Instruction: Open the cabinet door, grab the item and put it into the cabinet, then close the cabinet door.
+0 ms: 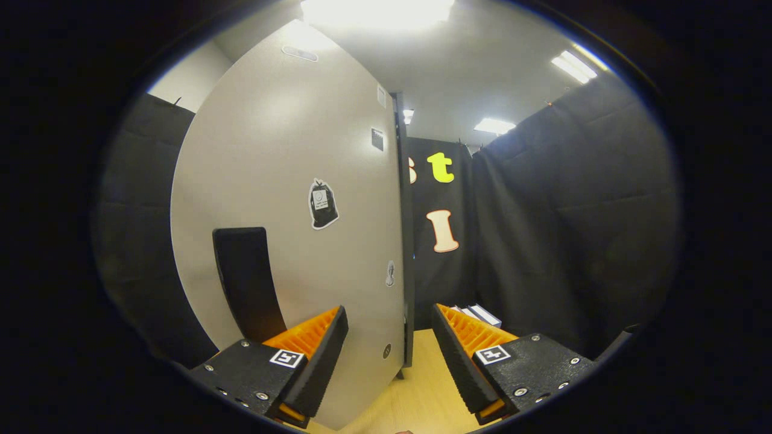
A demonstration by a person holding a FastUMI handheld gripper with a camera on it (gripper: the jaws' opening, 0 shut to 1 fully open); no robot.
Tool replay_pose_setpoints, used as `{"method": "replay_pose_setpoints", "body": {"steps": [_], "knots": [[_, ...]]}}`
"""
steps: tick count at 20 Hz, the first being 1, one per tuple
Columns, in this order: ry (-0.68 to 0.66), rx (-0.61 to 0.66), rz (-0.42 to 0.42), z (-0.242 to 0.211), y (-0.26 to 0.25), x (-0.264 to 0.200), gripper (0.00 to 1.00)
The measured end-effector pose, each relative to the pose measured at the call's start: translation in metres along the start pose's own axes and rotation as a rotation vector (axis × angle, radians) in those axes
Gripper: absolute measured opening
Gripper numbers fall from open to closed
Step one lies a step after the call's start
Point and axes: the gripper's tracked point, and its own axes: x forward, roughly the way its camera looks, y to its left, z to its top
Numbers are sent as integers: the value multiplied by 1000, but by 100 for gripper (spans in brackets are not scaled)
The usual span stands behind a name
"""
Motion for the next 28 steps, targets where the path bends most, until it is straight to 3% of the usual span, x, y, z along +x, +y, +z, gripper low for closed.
{"method": "replay_pose_setpoints", "body": {"steps": [8, 15, 22, 28], "knots": [[24, 2, 120, -8, 67, 28, 90], [35, -1, 178, -15, 108, 60, 91], [24, 9, 164, -13, 98, 61, 91], [3, -16, 147, -8, 69, 10, 91]]}}
